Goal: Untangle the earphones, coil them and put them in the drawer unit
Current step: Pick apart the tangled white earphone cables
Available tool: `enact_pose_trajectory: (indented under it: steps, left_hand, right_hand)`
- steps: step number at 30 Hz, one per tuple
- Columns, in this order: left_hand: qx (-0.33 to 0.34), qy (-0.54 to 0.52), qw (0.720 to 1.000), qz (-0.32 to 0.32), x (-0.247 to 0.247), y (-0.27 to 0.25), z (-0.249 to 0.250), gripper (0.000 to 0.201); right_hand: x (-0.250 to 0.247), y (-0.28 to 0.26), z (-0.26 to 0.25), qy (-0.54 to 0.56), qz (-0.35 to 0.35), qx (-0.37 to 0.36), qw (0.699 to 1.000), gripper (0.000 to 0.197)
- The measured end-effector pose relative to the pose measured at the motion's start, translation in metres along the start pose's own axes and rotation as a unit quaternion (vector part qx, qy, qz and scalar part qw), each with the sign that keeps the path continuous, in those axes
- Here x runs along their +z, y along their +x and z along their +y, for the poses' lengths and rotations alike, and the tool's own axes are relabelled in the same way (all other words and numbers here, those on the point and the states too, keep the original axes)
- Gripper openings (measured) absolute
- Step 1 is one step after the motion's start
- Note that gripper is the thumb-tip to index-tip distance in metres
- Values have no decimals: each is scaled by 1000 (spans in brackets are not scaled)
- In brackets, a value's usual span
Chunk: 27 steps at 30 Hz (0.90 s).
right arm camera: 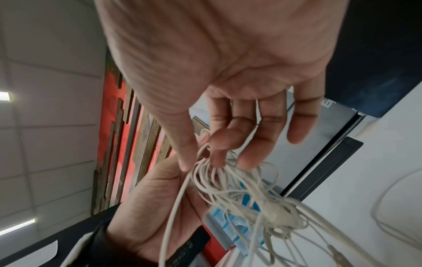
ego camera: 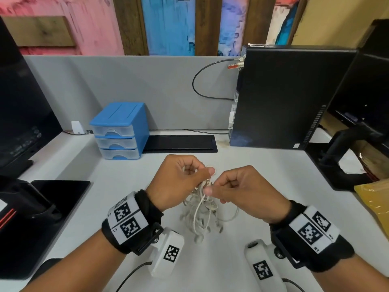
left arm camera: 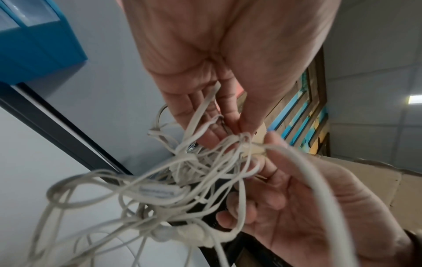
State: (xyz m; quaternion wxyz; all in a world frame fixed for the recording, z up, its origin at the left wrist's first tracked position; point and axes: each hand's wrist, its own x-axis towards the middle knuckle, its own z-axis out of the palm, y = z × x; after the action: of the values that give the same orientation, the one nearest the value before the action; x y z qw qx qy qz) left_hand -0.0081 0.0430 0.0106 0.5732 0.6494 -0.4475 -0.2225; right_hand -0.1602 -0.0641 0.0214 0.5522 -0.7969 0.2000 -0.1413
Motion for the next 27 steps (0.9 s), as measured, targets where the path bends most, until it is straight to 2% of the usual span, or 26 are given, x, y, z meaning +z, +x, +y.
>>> enact_pose_trajectory:
  steps: [5, 8, 11, 12, 15, 18, 20, 22, 25, 27]
  left_hand:
    - [3, -12, 1000, -10, 3, -1, -1, 19]
    - [-4, -28, 1000, -12, 2, 0, -4, 11]
    - [5, -18, 998, -52, 2, 0, -9, 41]
    - [20, 12, 998, -65, 3, 0, -11, 44]
    - [40, 101, 992, -71, 8, -1, -15, 27]
    - [23, 108, 993, -43, 5, 2, -20, 13]
    - [11, 110, 994, -22, -2, 7, -25, 10]
    - [-8, 123, 992, 5, -10, 12, -34, 8]
    - [-54, 149, 986, 49, -19, 18, -47, 10]
    - [-74, 144, 985, 64, -22, 20, -49, 11]
  right_hand:
    - [2, 1, 4, -5, 39, -10, 999, 15]
    - [0, 3, 3, 7, 72, -13, 997, 11]
    - [-5, 5, 2, 42, 97, -24, 994, 9]
    - [-7, 5, 1, 51, 101, -32, 993, 9]
    - [-10, 3, -4, 64, 102, -68, 990, 18]
    - [-15, 0, -13, 103, 94, -107, 984, 28]
    - [-23, -4, -21, 171, 87, -133, 972, 24]
    - [-35, -12, -32, 276, 57, -156, 947, 9]
    - [-56, -22, -43, 392, 13, -179, 902, 23]
    - [-65, -22, -43, 431, 27, -166, 886, 25]
